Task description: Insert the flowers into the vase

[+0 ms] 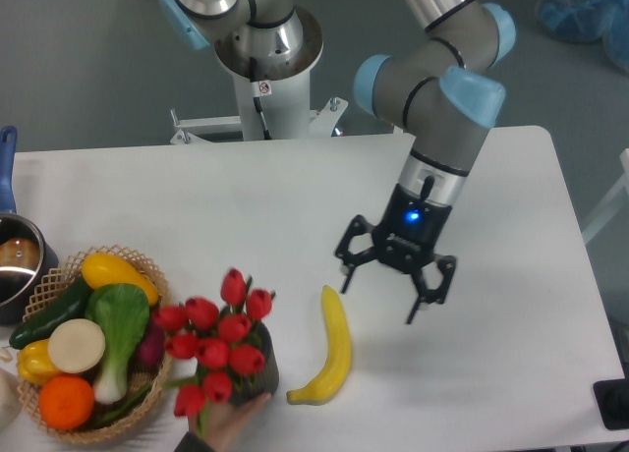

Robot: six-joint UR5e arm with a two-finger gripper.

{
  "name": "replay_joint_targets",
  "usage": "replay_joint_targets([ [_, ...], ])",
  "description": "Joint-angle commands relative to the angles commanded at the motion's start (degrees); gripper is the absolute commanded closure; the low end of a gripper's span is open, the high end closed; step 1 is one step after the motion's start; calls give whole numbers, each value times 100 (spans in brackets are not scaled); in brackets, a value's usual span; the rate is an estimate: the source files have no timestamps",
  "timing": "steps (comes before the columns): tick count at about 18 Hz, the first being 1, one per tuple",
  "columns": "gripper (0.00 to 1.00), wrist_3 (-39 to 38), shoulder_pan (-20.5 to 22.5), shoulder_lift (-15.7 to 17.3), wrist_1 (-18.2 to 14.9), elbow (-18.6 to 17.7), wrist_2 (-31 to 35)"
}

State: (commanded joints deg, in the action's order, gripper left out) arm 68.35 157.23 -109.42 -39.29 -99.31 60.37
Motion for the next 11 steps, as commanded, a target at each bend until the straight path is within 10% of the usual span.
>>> replay_joint_targets([
  [11,0,345,475,17,-87,-62,1652],
])
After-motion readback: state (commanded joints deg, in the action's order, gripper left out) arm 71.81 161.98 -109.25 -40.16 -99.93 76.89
